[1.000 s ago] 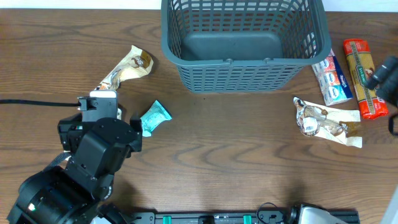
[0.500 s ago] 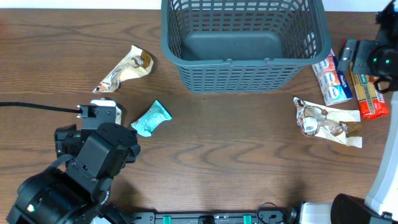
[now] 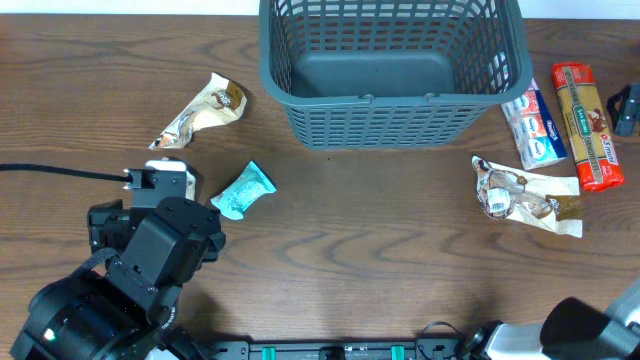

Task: Pack container
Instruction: 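Reach right gripper to the colorful tissue pack stack and grasp it, then lift the tissue packs with right gripper toward the basket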

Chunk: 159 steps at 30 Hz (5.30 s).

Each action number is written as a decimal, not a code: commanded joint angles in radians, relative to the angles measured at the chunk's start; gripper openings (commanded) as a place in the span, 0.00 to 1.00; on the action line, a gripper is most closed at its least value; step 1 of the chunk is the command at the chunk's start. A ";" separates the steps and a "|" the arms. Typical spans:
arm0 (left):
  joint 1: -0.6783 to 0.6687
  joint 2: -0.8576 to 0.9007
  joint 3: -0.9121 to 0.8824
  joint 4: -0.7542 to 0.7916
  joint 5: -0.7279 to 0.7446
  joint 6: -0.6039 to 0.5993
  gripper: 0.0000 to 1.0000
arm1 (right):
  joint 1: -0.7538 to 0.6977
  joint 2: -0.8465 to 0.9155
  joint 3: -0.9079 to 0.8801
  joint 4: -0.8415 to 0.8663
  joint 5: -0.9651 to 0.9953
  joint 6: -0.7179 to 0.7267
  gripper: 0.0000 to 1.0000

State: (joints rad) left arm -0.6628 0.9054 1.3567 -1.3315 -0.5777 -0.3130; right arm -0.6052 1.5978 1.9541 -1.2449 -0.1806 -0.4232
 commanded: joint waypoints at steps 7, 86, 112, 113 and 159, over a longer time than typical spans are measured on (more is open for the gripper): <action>0.003 0.002 0.020 -0.021 -0.018 0.043 0.99 | -0.029 0.242 0.007 0.018 -0.079 -0.132 0.99; 0.003 0.002 0.020 -0.052 -0.017 0.043 0.99 | 0.212 0.751 -0.022 0.298 0.023 -0.086 0.99; 0.003 0.002 0.020 -0.053 -0.017 0.043 0.99 | 0.209 0.778 -0.054 0.282 0.040 -0.052 0.96; 0.003 0.002 0.020 -0.053 -0.017 0.043 0.99 | 0.209 0.778 -0.057 0.281 0.048 -0.052 0.97; 0.003 0.002 0.020 -0.055 -0.017 0.050 0.99 | 0.201 0.732 1.120 -0.227 -0.071 0.309 0.01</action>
State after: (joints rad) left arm -0.6628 0.9066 1.3567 -1.3838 -0.5804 -0.2794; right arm -0.4316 2.3920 2.9856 -1.4616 -0.1070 -0.1761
